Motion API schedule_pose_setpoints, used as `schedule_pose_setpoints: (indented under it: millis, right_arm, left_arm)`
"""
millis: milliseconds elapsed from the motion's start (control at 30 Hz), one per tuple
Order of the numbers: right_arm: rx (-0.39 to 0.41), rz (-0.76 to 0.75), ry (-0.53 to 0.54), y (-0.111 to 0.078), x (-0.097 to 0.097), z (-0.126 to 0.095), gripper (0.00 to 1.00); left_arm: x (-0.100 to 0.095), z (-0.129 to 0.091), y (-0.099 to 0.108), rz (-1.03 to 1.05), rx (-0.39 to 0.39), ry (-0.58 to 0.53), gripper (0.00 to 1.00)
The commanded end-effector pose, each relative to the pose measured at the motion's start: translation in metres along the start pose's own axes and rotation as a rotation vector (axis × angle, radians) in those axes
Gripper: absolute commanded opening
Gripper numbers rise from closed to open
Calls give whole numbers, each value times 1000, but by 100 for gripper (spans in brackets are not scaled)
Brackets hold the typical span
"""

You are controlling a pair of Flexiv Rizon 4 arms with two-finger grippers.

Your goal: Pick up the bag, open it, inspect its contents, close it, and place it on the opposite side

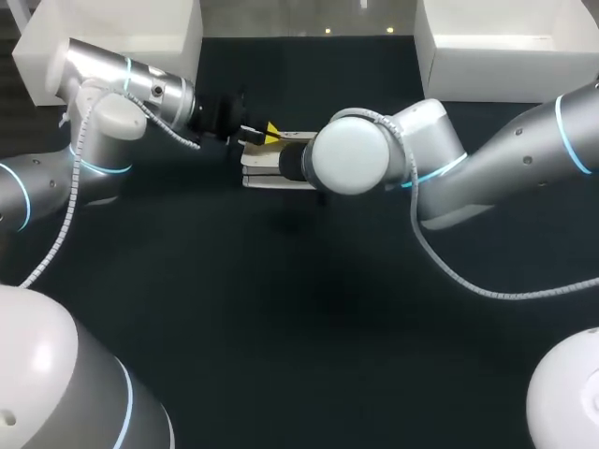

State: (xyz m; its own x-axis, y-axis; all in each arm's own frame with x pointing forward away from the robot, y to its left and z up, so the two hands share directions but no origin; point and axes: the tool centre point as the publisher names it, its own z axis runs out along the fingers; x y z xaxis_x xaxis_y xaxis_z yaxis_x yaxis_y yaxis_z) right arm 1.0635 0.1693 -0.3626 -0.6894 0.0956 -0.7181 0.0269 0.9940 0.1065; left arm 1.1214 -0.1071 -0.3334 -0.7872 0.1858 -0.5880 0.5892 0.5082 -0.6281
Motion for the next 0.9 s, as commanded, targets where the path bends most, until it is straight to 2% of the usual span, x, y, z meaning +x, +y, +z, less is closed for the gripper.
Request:
schedule_pose_setpoints:
  millis: [33, 400, 667, 700, 733, 900]
  right_arm:
    - [2, 1, -4, 1, 1, 2, 0]
    - [2, 1, -4, 1, 1, 2, 0]
    - [2, 1, -4, 1, 1, 2, 0]
    - [2, 1, -4, 1, 1, 2, 0]
    - [2, 1, -4, 1, 1, 2, 0]
    - [2, 1, -4, 1, 1, 2, 0]
  left_arm:
    - [12, 4, 8, -3, 2, -11, 0]
    - [20, 5, 8, 30, -26, 17, 0]
    - [11, -1, 12, 17, -40, -6, 0]
    - [10, -1, 12, 17, -41, -8, 13]
    - [9, -2, 12, 18, -41, -9, 20]
    - [3, 1, 12, 19, -52, -4, 13]
